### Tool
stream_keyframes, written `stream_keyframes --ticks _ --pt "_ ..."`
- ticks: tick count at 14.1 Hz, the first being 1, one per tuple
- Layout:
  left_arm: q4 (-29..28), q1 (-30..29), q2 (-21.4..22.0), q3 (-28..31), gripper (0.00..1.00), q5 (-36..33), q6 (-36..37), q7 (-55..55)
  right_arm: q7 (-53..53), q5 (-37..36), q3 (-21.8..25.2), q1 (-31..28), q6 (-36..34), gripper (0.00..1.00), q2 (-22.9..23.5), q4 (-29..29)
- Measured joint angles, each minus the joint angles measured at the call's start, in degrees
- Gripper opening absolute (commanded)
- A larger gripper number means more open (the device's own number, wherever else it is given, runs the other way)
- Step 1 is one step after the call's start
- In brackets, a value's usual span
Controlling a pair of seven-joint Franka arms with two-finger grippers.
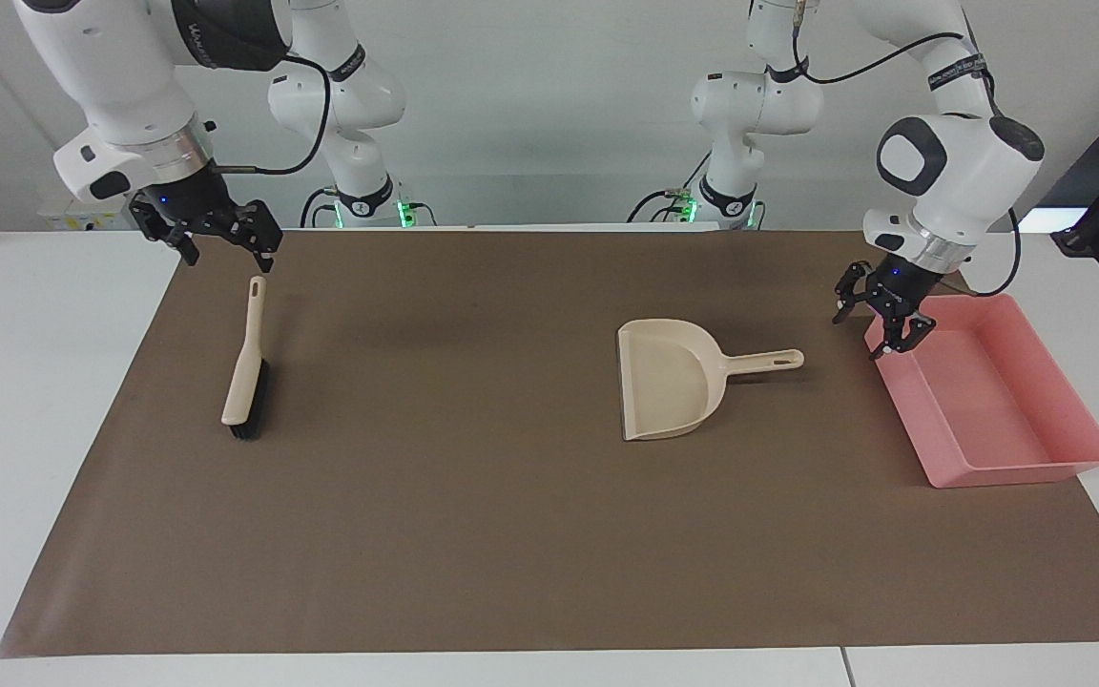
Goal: Clean e-waste and dump in bin
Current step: 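Open the left gripper and withdraw it from the dustpan handle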
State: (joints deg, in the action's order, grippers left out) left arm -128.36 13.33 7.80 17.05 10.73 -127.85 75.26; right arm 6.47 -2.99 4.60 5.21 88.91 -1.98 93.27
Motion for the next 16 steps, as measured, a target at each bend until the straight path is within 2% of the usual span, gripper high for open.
stream_keyframes --ticks 1,9,13,16 --pt "0.0 0.0 0.0 -0.11 0.97 -0.02 0.04 -4.97 0.0 0.0 -0.04 0.01 0.02 0.99 0.0 0.0" --pt "-0.05 -0.04 0.0 -0.65 0.97 -0.14 0.4 -41.88 0.0 0.0 0.15 -0.08 0.02 0.99 0.0 0.0" --pt "0.39 -0.08 -0.01 -0.61 0.97 -0.31 0.9 -48.28 0.0 0.0 0.15 -0.09 0.02 0.99 0.0 0.0" --pt "3.95 -0.1 -0.27 -0.67 0.98 -5.05 5.24 -53.99 0.0 0.0 0.16 -0.1 0.02 0.99 0.0 0.0"
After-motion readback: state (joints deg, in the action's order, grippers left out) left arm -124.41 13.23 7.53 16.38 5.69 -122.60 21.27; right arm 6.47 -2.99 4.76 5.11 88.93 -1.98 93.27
